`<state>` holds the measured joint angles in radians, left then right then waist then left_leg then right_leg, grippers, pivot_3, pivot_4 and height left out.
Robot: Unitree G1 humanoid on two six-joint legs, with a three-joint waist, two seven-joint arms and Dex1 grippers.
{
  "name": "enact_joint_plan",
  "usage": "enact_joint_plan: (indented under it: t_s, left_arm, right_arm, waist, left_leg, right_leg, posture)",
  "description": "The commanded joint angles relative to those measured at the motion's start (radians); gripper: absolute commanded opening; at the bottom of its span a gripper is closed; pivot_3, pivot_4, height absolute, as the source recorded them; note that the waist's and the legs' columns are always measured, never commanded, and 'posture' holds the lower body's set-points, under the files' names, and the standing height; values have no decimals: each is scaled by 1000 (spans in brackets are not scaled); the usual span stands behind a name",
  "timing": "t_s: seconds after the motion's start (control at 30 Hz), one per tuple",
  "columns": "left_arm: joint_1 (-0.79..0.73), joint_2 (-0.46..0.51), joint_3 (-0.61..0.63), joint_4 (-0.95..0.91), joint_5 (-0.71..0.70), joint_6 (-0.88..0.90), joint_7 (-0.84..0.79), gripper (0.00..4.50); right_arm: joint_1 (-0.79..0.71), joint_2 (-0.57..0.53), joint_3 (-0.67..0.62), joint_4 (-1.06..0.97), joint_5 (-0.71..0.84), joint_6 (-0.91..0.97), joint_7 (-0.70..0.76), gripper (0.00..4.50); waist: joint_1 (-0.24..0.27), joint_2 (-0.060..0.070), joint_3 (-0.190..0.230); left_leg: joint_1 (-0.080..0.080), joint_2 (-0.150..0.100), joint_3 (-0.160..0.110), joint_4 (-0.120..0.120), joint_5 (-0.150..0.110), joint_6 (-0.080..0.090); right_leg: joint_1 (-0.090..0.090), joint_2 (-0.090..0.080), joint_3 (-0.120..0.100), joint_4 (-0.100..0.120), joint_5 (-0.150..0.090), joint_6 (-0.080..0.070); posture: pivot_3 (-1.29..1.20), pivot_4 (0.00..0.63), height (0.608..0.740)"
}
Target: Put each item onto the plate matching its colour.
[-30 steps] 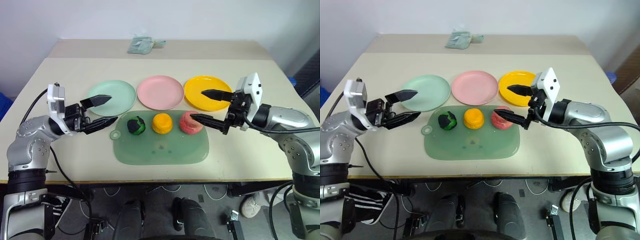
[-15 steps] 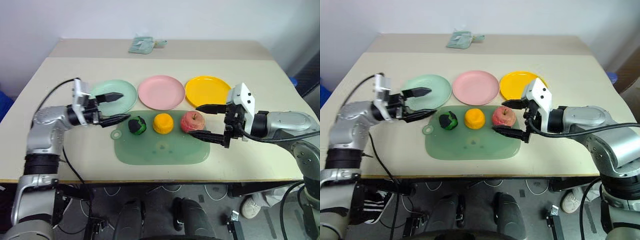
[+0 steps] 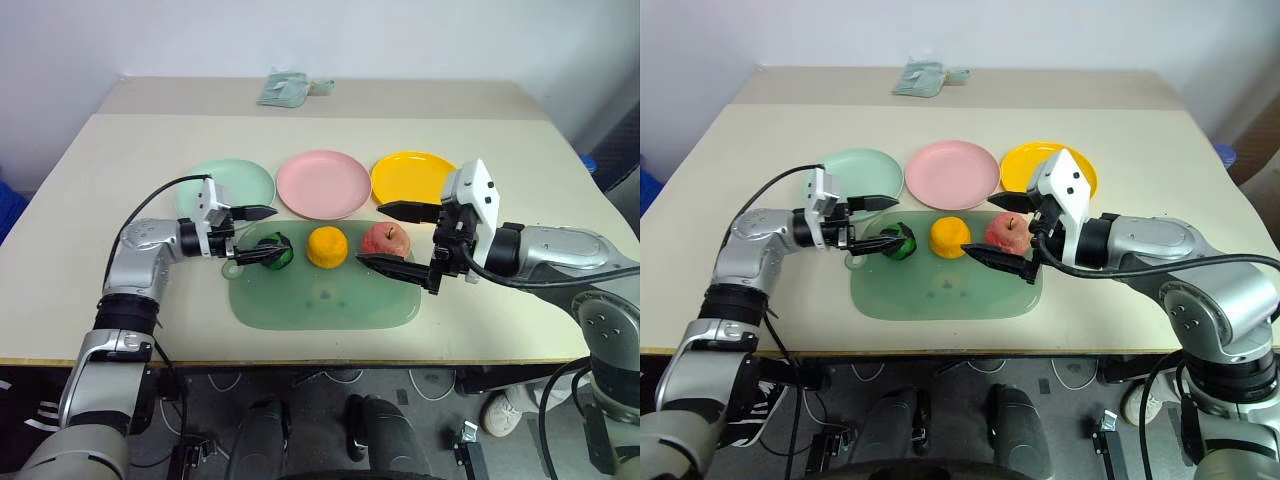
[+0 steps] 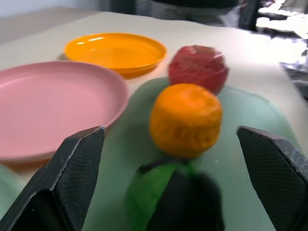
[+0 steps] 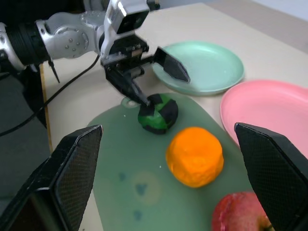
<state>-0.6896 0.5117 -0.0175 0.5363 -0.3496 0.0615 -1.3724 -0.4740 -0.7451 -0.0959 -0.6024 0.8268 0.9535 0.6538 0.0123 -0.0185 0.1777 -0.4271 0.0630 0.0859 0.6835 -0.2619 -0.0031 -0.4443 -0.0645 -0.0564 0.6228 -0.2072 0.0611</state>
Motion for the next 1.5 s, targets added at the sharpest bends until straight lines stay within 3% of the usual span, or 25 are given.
enact_joint_plan:
  t_s: [0.03, 0.53, 1.5]
  left_arm:
    - [-35, -3, -3, 2, 16, -19, -3, 4500]
    - [-17, -23, -20, 0, 62, -30, 1, 4500]
    - [47, -28, -26, 65, 119, -111, 69, 4500]
  right_arm:
    - [-11, 11, -1, -23, -15, -38, -15, 4466]
    - [-24, 21, 1, 10, -79, -130, -20, 4466]
    - [-12, 9, -8, 3, -99, -132, 7, 4466]
  waist:
    - [-1, 0, 0]
    - [0, 0, 0]
    - [-1, 0, 0]
  left_leg:
    - [0, 0, 0, 0, 0, 0]
    - [0, 0, 0, 0, 0, 0]
    - [0, 1, 0, 0, 0, 0]
  right_leg:
    - [0, 0, 0, 0, 0, 0]
    - [0, 1, 0, 1, 0, 0]
    - [0, 1, 0, 1, 0, 0]
  posture:
    - [0, 150, 740]
    - [0, 150, 740]
    - [0, 150, 740]
